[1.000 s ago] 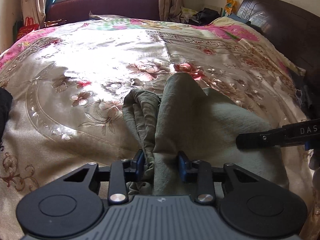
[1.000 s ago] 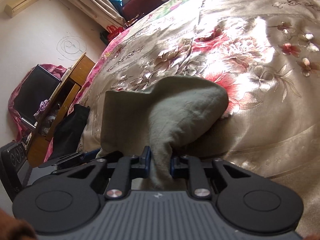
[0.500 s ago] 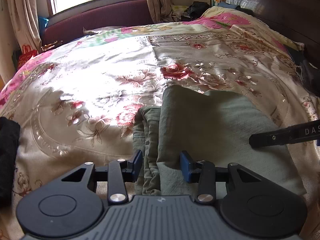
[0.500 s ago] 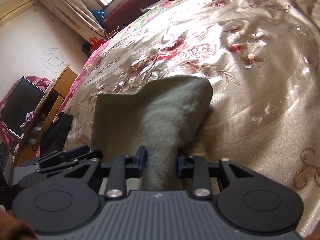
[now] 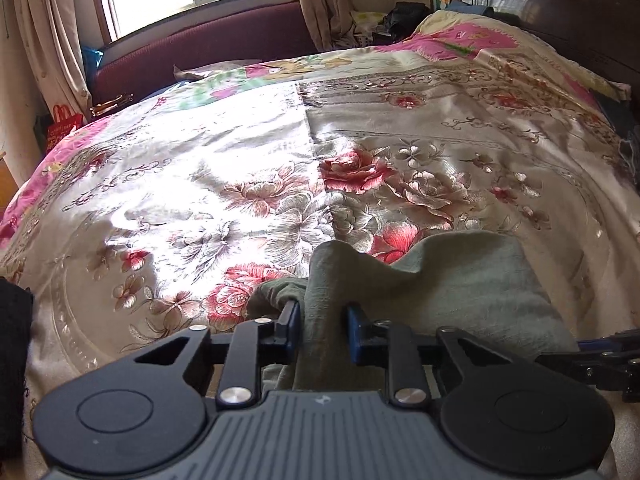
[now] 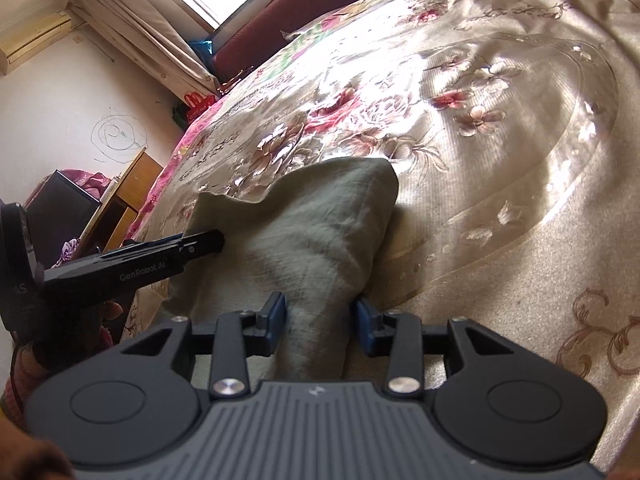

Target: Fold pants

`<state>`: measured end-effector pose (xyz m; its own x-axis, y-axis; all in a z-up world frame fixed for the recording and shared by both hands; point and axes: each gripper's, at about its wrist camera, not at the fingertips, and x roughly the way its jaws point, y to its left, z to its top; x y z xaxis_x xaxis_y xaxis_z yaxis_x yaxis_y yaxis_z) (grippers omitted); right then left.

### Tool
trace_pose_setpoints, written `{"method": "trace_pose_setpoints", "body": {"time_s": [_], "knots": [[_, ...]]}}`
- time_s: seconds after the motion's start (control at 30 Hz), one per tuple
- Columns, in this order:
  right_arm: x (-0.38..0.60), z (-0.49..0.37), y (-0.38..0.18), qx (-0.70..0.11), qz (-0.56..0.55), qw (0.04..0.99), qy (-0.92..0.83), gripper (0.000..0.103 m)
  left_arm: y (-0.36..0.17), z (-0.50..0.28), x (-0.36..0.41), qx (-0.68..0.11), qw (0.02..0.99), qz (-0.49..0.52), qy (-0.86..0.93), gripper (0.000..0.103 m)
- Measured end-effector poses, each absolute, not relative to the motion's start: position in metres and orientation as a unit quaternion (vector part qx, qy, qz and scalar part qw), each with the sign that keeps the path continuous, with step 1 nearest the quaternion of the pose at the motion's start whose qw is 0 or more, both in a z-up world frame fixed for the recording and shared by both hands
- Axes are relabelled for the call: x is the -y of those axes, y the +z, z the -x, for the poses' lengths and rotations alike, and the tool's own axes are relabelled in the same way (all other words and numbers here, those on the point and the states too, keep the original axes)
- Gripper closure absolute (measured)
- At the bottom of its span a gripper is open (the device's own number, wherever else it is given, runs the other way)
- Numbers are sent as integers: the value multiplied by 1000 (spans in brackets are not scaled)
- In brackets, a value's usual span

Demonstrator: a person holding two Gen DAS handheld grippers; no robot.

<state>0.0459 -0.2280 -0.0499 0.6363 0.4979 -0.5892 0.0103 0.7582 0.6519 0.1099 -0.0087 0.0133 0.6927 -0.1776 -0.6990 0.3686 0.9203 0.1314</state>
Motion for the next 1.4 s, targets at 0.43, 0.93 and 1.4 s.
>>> {"method": "trace_pose_setpoints", "body": {"time_s": [0.43, 0.93, 1.4], "knots": [[234, -33, -44, -397, -311, 853, 136, 64, 33, -92, -34, -352, 928, -68, -103, 79], [177, -10, -13, -392, -221, 885, 123, 58, -7, -94, -58, -360, 921, -118, -95, 65], [129, -8, 2, -411, -141, 895, 105, 53, 8, -100, -93, -349, 930, -36, -107, 57]]}}
